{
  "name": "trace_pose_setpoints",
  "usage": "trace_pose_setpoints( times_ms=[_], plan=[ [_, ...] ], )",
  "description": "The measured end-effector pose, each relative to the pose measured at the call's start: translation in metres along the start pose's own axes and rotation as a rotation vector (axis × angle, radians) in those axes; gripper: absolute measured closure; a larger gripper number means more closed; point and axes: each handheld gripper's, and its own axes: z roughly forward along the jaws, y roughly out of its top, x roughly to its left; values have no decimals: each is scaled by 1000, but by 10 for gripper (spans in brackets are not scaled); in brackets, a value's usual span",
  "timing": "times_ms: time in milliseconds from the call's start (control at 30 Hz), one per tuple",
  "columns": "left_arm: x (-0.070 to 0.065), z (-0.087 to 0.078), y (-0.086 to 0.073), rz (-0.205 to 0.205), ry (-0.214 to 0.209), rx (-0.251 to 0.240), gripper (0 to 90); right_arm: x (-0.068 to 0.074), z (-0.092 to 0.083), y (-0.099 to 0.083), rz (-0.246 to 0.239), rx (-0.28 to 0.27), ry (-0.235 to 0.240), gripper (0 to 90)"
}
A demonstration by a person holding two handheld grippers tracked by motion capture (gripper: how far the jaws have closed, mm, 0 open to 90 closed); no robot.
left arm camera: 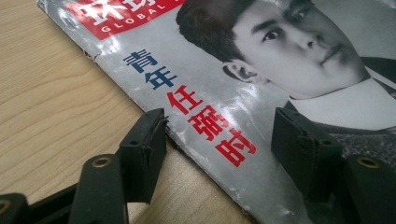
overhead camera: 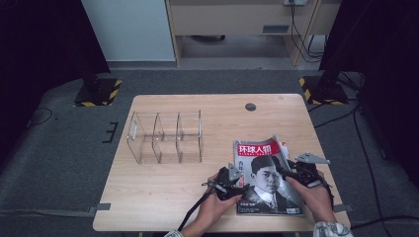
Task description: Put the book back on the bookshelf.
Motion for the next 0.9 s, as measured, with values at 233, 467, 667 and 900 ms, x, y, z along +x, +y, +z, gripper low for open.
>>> trace_pose_setpoints(
  times_ms=[233,467,667,900],
  plan=[
    [0,0,0,0,-1,0,351,0,11,-3,-4,55,8,360],
    [0,0,0,-1,-2,1,350,-1,11,-4,-35,63,-18,439],
    [0,0,0,0,-2,0,351,-2,14,-5,-25,72,-17,381],
    [1,0,0,3,-5,1,351,-1,15,-4,-45,79,-23,361]
  ],
)
